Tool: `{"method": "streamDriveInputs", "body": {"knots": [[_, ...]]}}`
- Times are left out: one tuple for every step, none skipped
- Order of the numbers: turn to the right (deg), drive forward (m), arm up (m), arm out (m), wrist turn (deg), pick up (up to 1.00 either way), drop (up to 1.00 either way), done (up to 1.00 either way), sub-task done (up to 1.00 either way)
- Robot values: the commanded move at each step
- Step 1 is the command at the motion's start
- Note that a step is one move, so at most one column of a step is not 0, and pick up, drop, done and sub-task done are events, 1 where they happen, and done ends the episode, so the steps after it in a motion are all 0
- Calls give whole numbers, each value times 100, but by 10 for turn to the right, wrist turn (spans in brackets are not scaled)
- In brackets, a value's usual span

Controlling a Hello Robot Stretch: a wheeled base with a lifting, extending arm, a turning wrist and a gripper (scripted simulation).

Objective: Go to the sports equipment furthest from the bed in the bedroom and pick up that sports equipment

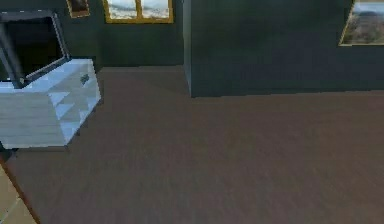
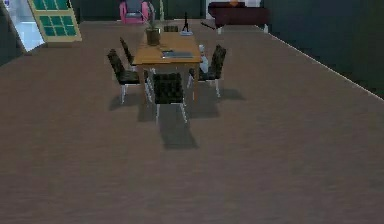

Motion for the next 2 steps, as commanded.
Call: {"method": "streamDriveInputs", "body": {"knots": [[0, 40, 0, 0, 0, 0, 0, 0, 0], [-450, 0, 0, 0, 0, 0, 0, 0, 0]]}}
